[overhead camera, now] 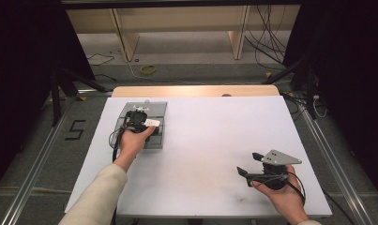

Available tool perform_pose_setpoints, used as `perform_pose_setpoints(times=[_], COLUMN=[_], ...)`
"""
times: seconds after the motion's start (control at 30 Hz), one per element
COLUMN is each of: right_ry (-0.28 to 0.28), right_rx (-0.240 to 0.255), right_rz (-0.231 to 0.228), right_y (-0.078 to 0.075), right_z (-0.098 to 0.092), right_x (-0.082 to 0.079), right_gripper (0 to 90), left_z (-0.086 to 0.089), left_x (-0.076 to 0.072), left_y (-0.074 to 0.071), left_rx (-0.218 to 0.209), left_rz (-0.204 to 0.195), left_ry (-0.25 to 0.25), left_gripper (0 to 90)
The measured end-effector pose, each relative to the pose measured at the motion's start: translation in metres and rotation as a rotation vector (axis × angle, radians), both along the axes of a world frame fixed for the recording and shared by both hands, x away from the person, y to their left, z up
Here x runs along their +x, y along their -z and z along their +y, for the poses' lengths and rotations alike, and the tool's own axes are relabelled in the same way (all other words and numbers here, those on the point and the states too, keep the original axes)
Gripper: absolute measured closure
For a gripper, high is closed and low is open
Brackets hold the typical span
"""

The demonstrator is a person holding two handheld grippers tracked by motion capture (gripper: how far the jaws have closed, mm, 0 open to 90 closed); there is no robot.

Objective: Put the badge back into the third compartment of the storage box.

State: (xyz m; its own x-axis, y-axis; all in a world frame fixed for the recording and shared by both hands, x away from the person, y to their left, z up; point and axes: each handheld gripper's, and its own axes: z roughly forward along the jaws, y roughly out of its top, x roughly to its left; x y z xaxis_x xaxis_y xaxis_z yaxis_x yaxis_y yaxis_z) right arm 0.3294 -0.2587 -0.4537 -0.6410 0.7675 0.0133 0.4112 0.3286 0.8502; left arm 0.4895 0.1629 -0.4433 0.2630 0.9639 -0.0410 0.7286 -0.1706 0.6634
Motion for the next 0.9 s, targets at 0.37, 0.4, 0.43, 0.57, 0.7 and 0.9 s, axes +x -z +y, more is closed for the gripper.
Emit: perform_pose_setpoints(times=[0.37, 0.4, 0.43, 0.57, 0.7, 0.9], right_ry=[0.001, 0.000, 0.000, 0.001, 0.002, 0.003], right_rx=[0.000, 0.000, -0.001, -0.003, -0.003, -0.004], right_rz=[-0.003, -0.003, -0.004, -0.003, -0.004, -0.004], right_y=[0.000, 0.000, 0.000, 0.000, 0.000, 0.000], right_z=[-0.001, -0.001, -0.001, 0.000, -0.001, -0.001], right_x=[0.000, 0.000, 0.000, 0.000, 0.000, 0.000], right_gripper=[20.9, 20.9, 20.9, 20.9, 20.9, 20.9], left_z=[0.003, 0.004, 0.005, 0.010, 0.007, -0.005], left_x=[-0.001, -0.002, -0.004, -0.009, -0.014, -0.010], left_y=[-0.007, -0.008, -0.008, -0.009, -0.005, 0.009], left_rx=[-0.014, 0.002, 0.020, 0.019, 0.036, 0.052], left_rz=[-0.045, -0.039, -0.029, -0.039, -0.030, 0.010], left_ry=[0.015, 0.016, 0.019, 0.038, 0.093, 0.117], left_gripper=[45.4, 51.3, 58.4, 83.8, 88.9, 88.9])
